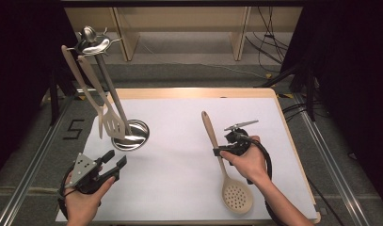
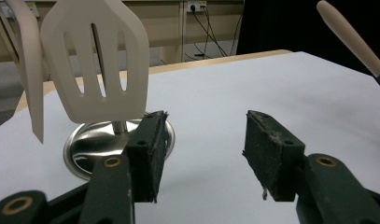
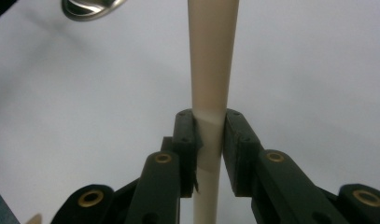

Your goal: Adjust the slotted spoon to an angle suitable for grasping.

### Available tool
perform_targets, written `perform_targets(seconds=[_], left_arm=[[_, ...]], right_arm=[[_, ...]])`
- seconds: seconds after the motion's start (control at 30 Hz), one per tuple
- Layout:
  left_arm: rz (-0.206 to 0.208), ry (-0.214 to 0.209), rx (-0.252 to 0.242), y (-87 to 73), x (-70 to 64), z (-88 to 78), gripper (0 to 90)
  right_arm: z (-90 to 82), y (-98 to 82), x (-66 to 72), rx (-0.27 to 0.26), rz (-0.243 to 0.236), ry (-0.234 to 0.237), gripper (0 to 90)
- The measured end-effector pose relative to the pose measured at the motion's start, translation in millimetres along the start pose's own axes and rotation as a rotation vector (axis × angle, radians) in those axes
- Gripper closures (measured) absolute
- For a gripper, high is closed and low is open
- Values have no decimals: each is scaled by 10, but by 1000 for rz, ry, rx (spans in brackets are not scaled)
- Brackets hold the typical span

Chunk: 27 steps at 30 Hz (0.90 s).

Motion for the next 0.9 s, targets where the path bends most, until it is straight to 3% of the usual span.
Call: perform_targets(seconds=[0.03,0.07,0.1,0.13,0.17,0.2,0.33,0.4,0.43,0.53,0.57,0.8,0.9], left_arm=[[0,2,0,4,2,-2,472],[1,-1,-2,8,1,0,471],[1,-2,-2,8,0,1,470],[0,-3,-1,9,-1,2,469],[-6,-5,-16,19,-7,12,468],[-3,-4,3,11,-6,3,467],[5,-14,-1,36,-17,11,465],[7,-13,-4,53,-17,14,462],[2,-21,-20,70,-24,32,461],[8,-24,-19,83,-34,36,461],[9,-26,-20,87,-37,38,461],[10,-16,-6,73,-17,32,460],[10,-17,-9,76,-13,34,460]], right_arm=[[-23,-14,20,4,-5,3,769],[-51,-35,89,-4,21,34,768],[-56,-3,30,-51,-38,10,768],[-58,19,68,-95,-70,50,768],[-81,23,85,-119,-80,55,768],[-96,50,79,-164,-120,60,768],[-166,63,142,-263,-151,87,768],[-183,90,143,-312,-210,97,768],[-207,73,167,-322,-179,96,769],[-245,109,163,-387,-237,94,769],[-260,119,163,-404,-237,92,769],[-309,160,193,-464,-209,98,769],[-332,171,193,-460,-232,95,769]])
Point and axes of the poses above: each handheld gripper's, and its own axes: z roughly forward along the jaws, y roughly out of its top, x roughly to its left, the point moved 8 cm from there along z, roughly forward along the jaws, and after that the axes turned 10 degrees about z, right-handed, at the moved point
